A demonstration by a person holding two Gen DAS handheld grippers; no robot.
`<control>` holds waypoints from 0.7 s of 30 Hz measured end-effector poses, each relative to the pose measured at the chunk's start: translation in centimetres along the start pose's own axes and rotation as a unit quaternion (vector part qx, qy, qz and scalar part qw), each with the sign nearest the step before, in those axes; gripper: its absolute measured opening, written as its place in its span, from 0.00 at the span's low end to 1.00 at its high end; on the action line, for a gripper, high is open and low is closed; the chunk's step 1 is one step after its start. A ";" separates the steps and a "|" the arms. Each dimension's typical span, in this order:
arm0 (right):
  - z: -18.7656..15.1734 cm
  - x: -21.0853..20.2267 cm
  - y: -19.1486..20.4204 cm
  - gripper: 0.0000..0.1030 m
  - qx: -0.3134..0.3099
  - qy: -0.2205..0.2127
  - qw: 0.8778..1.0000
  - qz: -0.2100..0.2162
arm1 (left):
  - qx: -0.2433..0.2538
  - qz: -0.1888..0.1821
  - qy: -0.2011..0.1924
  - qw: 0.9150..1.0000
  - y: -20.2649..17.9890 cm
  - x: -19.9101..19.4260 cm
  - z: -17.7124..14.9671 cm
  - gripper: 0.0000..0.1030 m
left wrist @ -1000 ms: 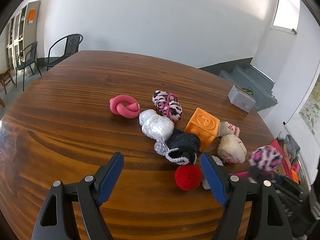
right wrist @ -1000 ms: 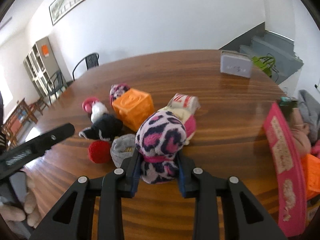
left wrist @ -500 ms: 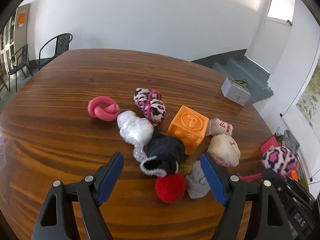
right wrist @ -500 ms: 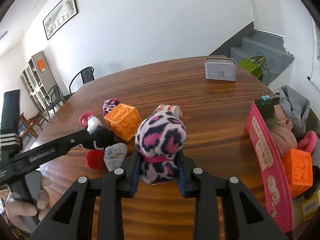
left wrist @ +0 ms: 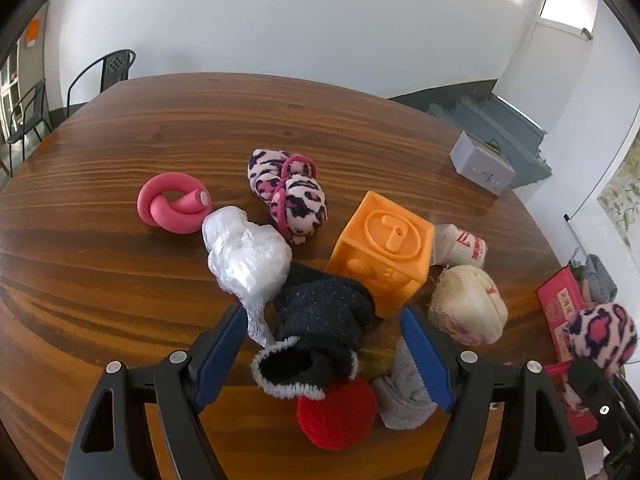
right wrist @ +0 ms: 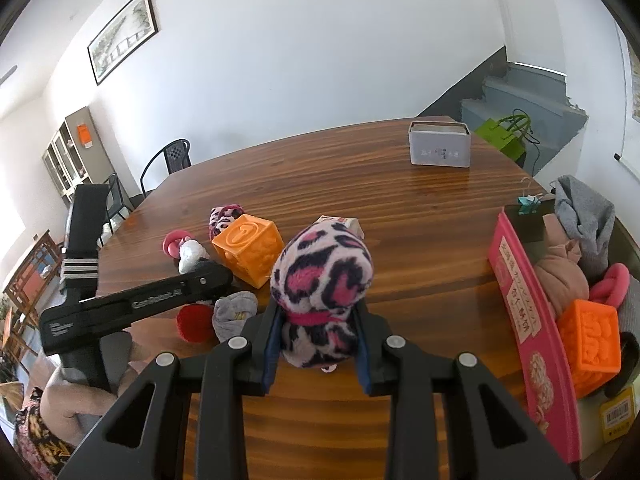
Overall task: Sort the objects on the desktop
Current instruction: 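Grasp the black fuzzy sock with left tool while right tool holds the leopard plush, then carry the leopard plush toward the pink box with right tool while left tool carries the black sock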
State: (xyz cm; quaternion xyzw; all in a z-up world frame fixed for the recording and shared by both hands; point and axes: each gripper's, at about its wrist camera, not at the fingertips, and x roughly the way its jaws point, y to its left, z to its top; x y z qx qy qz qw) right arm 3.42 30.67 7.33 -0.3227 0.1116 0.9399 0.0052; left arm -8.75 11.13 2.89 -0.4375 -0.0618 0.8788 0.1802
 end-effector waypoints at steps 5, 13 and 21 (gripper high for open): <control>0.0 0.0 -0.1 0.33 0.001 0.000 1.000 -0.001 | 0.002 -0.003 0.007 1.000 0.3 0.5 -0.2 0.51; 0.1 -0.3 -0.2 0.33 0.003 -0.009 1.000 -0.001 | 0.007 0.006 -0.021 1.000 0.4 -1.7 -0.2 0.49; 0.2 -0.6 -0.5 0.33 0.009 -0.017 1.000 -0.002 | 0.004 -0.011 -0.066 0.998 0.0 -5.8 0.0 0.49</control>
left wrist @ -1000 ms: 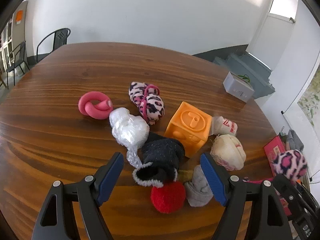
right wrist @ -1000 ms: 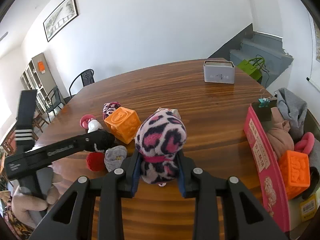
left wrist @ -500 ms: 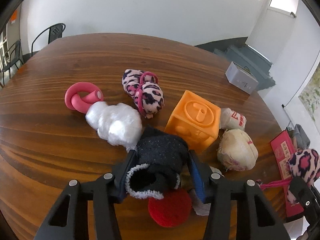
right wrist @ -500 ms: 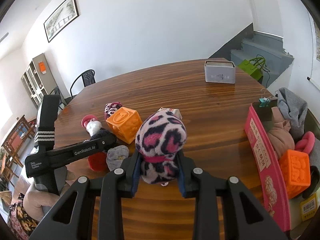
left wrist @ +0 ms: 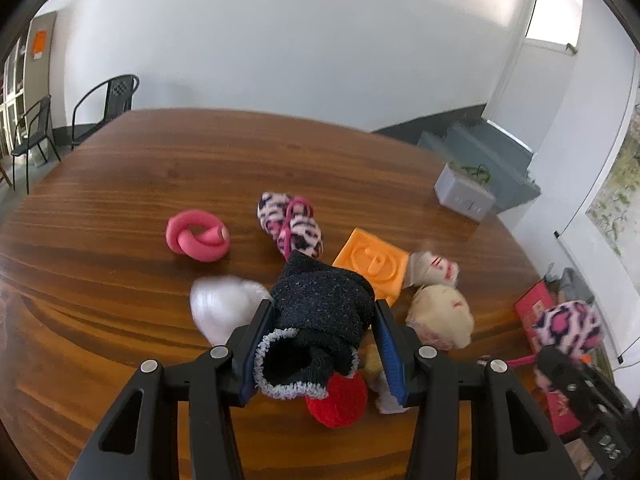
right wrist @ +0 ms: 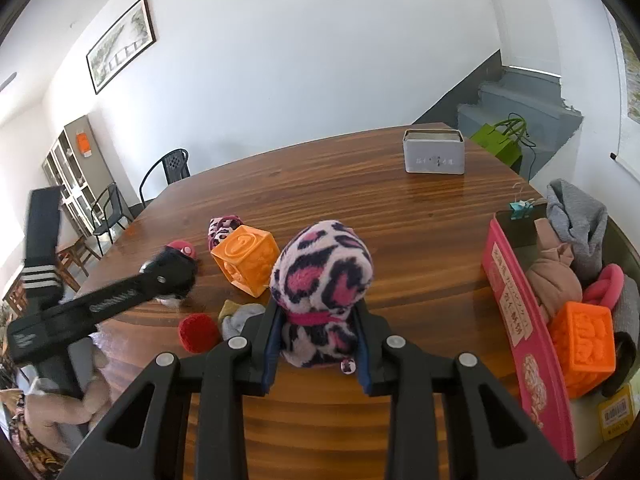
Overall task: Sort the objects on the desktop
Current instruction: 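Carry the leopard plush toward the pink box with right tool while left tool carries the black sock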
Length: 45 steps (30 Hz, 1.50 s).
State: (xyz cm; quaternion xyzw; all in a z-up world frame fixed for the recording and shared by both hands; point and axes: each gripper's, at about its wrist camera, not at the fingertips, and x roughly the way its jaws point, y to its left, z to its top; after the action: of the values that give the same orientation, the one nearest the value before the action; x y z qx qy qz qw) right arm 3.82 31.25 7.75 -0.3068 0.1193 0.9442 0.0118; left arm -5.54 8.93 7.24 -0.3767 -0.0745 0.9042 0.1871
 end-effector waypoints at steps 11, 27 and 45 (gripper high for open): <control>-0.2 0.4 -0.1 0.33 0.003 0.003 1.000 -0.007 | 0.007 -0.016 -0.011 1.000 -1.1 -1.8 -0.7 0.49; 0.0 -1.1 -0.2 0.33 0.007 -0.024 1.000 -0.004 | 0.012 -0.022 -0.024 0.999 -2.0 -3.0 -1.8 0.49; -0.1 -6.4 -3.0 0.33 0.032 -0.100 0.994 -0.041 | 0.035 -0.046 -0.026 0.998 -4.7 -4.6 -3.5 0.49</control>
State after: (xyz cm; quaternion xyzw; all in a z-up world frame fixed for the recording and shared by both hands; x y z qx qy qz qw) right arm 9.38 34.47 10.79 -0.2153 0.1348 0.9645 0.0722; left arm 1.28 11.44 9.12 -0.3429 -0.0652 0.9061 0.2392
